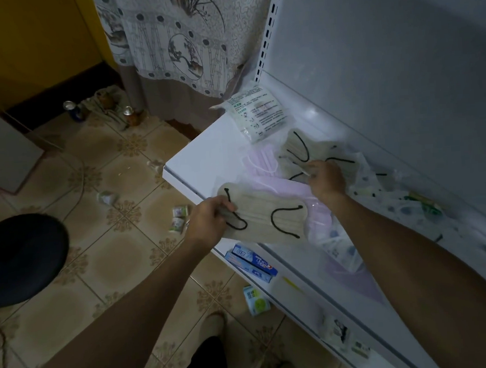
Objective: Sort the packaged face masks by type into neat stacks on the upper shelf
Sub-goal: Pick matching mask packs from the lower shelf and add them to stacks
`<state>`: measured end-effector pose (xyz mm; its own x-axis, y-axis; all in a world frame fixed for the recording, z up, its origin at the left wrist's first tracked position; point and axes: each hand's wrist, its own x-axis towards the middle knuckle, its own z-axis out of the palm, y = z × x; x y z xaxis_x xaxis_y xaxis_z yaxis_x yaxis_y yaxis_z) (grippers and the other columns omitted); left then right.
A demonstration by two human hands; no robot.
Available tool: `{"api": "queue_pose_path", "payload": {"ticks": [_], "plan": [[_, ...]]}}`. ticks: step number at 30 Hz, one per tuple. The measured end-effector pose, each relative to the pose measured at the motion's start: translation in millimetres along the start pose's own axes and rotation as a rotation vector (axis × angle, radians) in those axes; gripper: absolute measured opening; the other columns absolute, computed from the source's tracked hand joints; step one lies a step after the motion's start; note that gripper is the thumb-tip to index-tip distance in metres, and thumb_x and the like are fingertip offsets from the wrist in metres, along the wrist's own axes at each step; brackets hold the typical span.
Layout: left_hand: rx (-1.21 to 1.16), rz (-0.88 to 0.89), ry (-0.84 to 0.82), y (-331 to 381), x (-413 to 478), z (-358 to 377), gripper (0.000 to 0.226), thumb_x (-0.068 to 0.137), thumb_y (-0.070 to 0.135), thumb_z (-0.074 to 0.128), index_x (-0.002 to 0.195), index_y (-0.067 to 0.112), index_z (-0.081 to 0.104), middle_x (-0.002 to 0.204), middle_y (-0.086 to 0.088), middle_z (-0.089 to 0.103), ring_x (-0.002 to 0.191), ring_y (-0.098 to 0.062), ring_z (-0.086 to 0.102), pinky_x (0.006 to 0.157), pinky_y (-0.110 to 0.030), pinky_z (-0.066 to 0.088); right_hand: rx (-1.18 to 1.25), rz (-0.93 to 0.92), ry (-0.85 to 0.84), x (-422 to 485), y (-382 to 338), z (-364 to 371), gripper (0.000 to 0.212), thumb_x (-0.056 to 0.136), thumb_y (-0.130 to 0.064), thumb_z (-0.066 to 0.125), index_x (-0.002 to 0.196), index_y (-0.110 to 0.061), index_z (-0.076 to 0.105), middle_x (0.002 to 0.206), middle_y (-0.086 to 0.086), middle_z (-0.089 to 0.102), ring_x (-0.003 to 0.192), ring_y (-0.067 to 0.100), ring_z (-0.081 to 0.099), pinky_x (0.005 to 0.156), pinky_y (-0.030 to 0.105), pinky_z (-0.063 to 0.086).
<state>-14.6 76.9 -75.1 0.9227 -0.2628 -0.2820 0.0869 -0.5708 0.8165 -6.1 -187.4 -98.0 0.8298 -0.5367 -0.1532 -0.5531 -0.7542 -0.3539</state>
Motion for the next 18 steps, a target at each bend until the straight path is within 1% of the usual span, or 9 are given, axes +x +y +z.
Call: {"api": "queue_pose_path", "payload": {"ticks": [2, 3, 5, 6, 8, 11, 13, 15, 18], "plan": [[-0.009, -0.019, 0.014, -2.8, -0.5, -5.6, 0.048, 0.078, -0.017, 0.031, 0.093, 0.015, 0.065, 0.104, -0.002, 0.051, 0.087, -0.018, 0.046, 0.055, -0.012, 0.036, 0.026, 0.012, 0.059, -0.9, 7.2, -0.3, 0.027, 0.088, 0.002, 0.047, 0.106, -0.001, 0.067, 0.107, 0.022, 0.062, 0.100, 0.034, 0.058, 0.083, 0.038, 0.049], [-0.023, -0.029, 0.021, -5.1, -0.3, -7.7, 0.049, 0.079, -0.016, 0.031, 0.096, 0.016, 0.065, 0.106, -0.003, 0.050, 0.088, -0.019, 0.046, 0.059, -0.016, 0.040, 0.035, 0.024, 0.080, -1.7, 9.4, -1.2, 0.023, 0.088, 0.004, 0.044, 0.087, -0.001, 0.067, 0.093, 0.017, 0.063, 0.090, 0.028, 0.059, 0.073, 0.034, 0.047], [-0.049, -0.052, 0.016, -7.6, 1.4, -10.2, 0.051, 0.082, -0.014, 0.030, 0.103, 0.020, 0.062, 0.110, -0.004, 0.048, 0.088, -0.022, 0.048, 0.069, -0.027, 0.044, 0.075, 0.063, 0.136, -3.0, 9.6, -5.2, 0.038, 0.087, 0.007, 0.040, 0.054, -0.013, 0.041, 0.065, 0.005, 0.047, 0.068, 0.017, 0.046, 0.060, 0.027, 0.033], [-0.058, -0.058, 0.001, -8.0, 2.1, -9.5, 0.052, 0.083, -0.014, 0.031, 0.108, 0.022, 0.060, 0.111, -0.004, 0.047, 0.089, -0.023, 0.049, 0.070, -0.031, 0.045, 0.107, 0.072, 0.182, -5.1, 7.5, -10.2, 0.044, 0.087, 0.007, 0.039, 0.052, -0.017, 0.030, 0.058, -0.001, 0.037, 0.060, 0.014, 0.037, 0.056, 0.024, 0.027], [-0.072, -0.056, -0.025, -6.6, 3.5, -7.2, 0.053, 0.084, -0.013, 0.032, 0.115, 0.023, 0.056, 0.113, -0.004, 0.046, 0.093, -0.025, 0.050, 0.069, -0.033, 0.046, 0.187, 0.042, 0.294, -7.2, 1.7, -21.9, 0.042, 0.088, 0.006, 0.040, 0.052, -0.014, 0.030, 0.053, -0.005, 0.026, 0.050, 0.007, 0.024, 0.049, 0.021, 0.022], [-0.107, -0.056, -0.039, -3.1, 4.6, -3.2, 0.036, 0.094, 0.002, 0.037, 0.122, 0.018, 0.053, 0.110, -0.003, 0.049, 0.092, -0.021, 0.049, 0.063, -0.018, 0.044, 0.219, -0.091, 0.345, -18.6, -16.2, -32.6, 0.041, 0.089, 0.002, 0.044, 0.054, -0.014, 0.032, 0.054, -0.005, 0.030, 0.050, 0.005, 0.027, 0.048, 0.015, 0.025], [-0.216, -0.112, -0.051, 2.3, 5.8, -1.1, 0.030, 0.100, 0.033, 0.037, 0.122, 0.021, 0.053, 0.111, -0.002, 0.053, 0.098, -0.021, 0.051, 0.080, -0.022, 0.047, 0.197, -0.294, 0.186, -38.3, -31.5, -28.2, 0.040, 0.087, 0.001, 0.050, 0.055, -0.018, 0.037, 0.057, -0.002, 0.037, 0.055, 0.013, 0.036, 0.054, 0.025, 0.030], [-0.324, -0.190, -0.036, 6.0, 10.4, 2.2, 0.037, 0.095, 0.051, 0.037, 0.113, 0.022, 0.053, 0.108, -0.002, 0.056, 0.101, -0.024, 0.052, 0.088, -0.038, 0.047, 0.151, -0.514, -0.089, -62.8, -43.8, -15.2, 0.031, 0.085, -0.002, 0.058, 0.065, -0.025, 0.063, 0.066, 0.001, 0.056, 0.066, 0.015, 0.048, 0.064, 0.026, 0.037], [-0.256, -0.211, 0.069, 11.2, 14.1, 4.0, 0.025, 0.092, 0.027, 0.054, 0.110, 0.011, 0.051, 0.096, -0.002, 0.054, 0.089, -0.022, 0.051, 0.074, -0.031, 0.046, 0.124, -0.601, -0.370, -85.4, -53.3, 4.9, 0.020, 0.084, -0.010, 0.062, 0.099, -0.013, 0.075, 0.096, 0.002, 0.073, 0.087, 0.012, 0.062, 0.082, 0.021, 0.043]]}}
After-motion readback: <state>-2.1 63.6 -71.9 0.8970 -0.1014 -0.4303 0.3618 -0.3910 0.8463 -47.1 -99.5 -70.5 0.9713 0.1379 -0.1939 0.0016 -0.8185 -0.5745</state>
